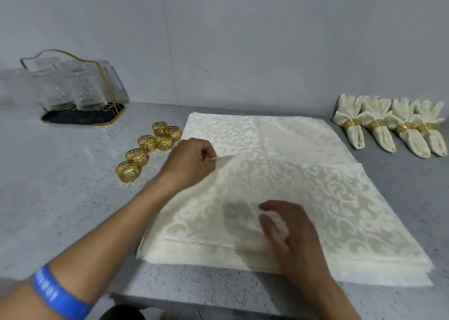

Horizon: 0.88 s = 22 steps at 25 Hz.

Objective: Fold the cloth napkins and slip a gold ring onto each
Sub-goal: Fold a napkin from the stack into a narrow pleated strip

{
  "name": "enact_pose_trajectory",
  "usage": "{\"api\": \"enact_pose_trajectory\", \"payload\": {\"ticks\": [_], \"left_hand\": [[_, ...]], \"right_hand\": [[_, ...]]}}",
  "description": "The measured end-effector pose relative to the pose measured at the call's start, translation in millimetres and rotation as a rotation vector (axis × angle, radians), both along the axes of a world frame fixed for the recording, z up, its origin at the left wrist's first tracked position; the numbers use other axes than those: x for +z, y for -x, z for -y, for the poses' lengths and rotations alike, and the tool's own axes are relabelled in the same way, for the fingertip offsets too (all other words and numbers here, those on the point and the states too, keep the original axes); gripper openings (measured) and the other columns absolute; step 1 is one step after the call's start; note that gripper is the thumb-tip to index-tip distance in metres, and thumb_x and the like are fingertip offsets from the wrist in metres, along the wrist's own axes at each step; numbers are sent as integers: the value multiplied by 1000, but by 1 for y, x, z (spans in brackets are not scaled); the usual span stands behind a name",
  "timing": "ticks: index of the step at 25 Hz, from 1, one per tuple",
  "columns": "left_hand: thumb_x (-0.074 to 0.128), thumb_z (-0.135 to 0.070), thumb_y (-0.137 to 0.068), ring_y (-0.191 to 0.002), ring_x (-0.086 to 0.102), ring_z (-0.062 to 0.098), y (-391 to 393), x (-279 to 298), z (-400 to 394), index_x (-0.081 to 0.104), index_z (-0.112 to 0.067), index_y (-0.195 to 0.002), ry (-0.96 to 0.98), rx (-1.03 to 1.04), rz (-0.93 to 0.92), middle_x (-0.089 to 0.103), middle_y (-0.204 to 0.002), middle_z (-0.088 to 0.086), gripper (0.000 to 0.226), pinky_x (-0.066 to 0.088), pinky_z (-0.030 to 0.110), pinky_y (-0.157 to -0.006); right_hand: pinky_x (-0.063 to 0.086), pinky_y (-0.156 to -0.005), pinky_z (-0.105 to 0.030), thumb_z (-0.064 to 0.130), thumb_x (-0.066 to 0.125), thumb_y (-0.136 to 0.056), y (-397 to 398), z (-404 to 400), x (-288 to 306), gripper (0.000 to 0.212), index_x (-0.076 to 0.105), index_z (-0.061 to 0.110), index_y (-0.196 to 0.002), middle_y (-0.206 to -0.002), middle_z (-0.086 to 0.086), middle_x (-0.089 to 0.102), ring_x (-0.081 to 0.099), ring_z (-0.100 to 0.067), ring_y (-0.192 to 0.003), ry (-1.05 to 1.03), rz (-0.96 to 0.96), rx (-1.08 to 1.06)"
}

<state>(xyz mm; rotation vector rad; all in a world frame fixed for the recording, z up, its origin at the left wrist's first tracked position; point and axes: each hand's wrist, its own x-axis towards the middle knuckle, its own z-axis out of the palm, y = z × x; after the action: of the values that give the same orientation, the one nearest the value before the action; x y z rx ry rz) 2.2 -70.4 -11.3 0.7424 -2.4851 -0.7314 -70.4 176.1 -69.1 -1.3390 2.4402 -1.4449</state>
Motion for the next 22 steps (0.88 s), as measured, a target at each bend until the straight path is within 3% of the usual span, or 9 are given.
{"api": "enact_pose_trajectory", "payload": {"ticks": [2,4,5,8,10,12,17,20,22], "left_hand": [[72,-13,-78,-70,62,12,-6,-6,-50,70,-22,-79,104,-83,-118,68,-75,-10,10,47,28,-68],[72,-10,-76,-66,58,15,-8,-16,-94,61,-20,-83,277,-178,-155,63,-71,-8,17,44,34,-72],[72,-10,-76,-62,54,15,-9,-20,-111,54,-20,-86,340,-216,-154,59,-69,-7,22,43,35,-71],[70,-15,-77,-72,50,15,-22,-31,-127,49,-21,-102,381,-273,-79,59,-84,-5,33,44,35,-77],[68,-24,-80,-97,51,14,-49,-35,-117,48,-26,-116,340,-221,41,59,-109,-9,41,37,33,-89],[65,-27,-83,-107,47,11,-90,-43,-98,50,-31,-118,284,-114,119,54,-117,-14,38,35,32,-90],[74,-18,-83,-77,64,2,-162,-50,-65,64,-38,-90,2,44,50,68,-85,-17,24,52,26,-71],[76,-12,-82,-75,64,-2,-161,-48,-65,71,-32,-86,-61,110,-28,69,-78,-17,21,46,8,-64],[77,-9,-80,-71,63,-3,-157,-49,-65,74,-26,-81,-61,196,-45,68,-72,-16,17,44,7,-59]], "right_hand": [[50,-70,-21,35,61,-95,3,3,25,9,61,29,-101,-96,13,71,66,-6,-87,101,381,-74],[51,-62,-34,37,60,-95,17,11,43,20,58,19,-104,-89,-2,75,69,-21,-74,43,797,-52],[49,-57,-34,33,61,-93,22,16,49,25,58,13,-107,-89,-8,74,68,-23,-69,-45,908,-14],[43,-45,-22,14,62,-82,28,23,46,30,59,8,-112,-85,-11,68,61,-17,-57,-327,781,-37],[39,-39,-20,8,59,-85,27,21,40,17,63,14,-101,-85,-6,64,55,-15,-53,-352,632,-117],[40,-40,-22,8,57,-88,26,20,36,14,65,18,-93,-79,1,61,54,-14,-50,-360,492,-104],[43,-58,-25,13,58,-86,22,20,32,13,64,24,-90,-77,3,59,58,-14,-65,-416,351,-70],[41,-48,-26,9,58,-81,21,17,38,18,61,20,-95,-71,-1,63,57,-15,-50,-485,402,-16],[41,-46,-26,3,54,-82,20,14,39,19,62,17,-93,-66,-3,63,55,-14,-44,-513,412,5]]}}
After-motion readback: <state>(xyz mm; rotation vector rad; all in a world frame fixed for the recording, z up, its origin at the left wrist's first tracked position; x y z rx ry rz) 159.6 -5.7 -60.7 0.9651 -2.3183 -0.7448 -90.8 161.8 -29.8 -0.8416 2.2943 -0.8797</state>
